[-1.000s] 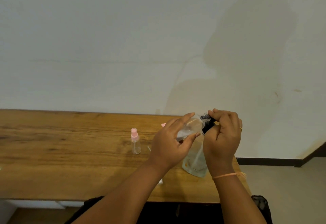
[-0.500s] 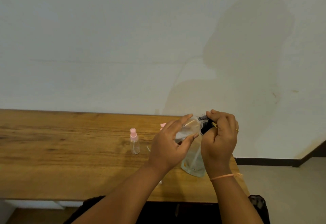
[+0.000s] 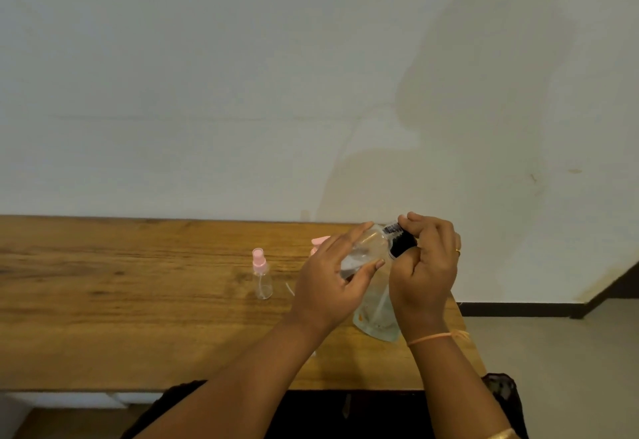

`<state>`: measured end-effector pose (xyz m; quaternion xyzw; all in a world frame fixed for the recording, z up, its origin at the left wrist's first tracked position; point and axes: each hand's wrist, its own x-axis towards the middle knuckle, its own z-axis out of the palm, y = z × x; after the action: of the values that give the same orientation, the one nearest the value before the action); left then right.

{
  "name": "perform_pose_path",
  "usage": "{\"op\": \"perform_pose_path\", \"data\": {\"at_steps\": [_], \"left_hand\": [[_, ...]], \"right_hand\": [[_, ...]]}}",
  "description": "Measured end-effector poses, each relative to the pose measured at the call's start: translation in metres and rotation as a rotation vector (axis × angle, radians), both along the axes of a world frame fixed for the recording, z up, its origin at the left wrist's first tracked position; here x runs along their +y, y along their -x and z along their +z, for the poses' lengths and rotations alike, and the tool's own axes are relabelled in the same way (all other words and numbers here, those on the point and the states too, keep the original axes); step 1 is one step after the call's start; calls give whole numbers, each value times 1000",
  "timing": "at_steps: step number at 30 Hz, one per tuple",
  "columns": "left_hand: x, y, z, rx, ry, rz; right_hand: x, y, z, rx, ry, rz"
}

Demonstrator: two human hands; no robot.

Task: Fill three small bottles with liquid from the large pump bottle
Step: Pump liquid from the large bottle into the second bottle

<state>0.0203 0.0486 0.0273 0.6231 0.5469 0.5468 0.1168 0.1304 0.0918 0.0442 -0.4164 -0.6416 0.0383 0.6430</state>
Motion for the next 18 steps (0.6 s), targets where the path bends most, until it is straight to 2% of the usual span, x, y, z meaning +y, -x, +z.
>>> {"op": "perform_pose_path", "data": {"at_steps": [13,18], "left_hand": [[3,9,3,77,40,-8],[2,6,7,63,0,1]], "right_hand": [[3,0,0,-99,-31,-66],[-2,3,8,-44,11,-50]]}}
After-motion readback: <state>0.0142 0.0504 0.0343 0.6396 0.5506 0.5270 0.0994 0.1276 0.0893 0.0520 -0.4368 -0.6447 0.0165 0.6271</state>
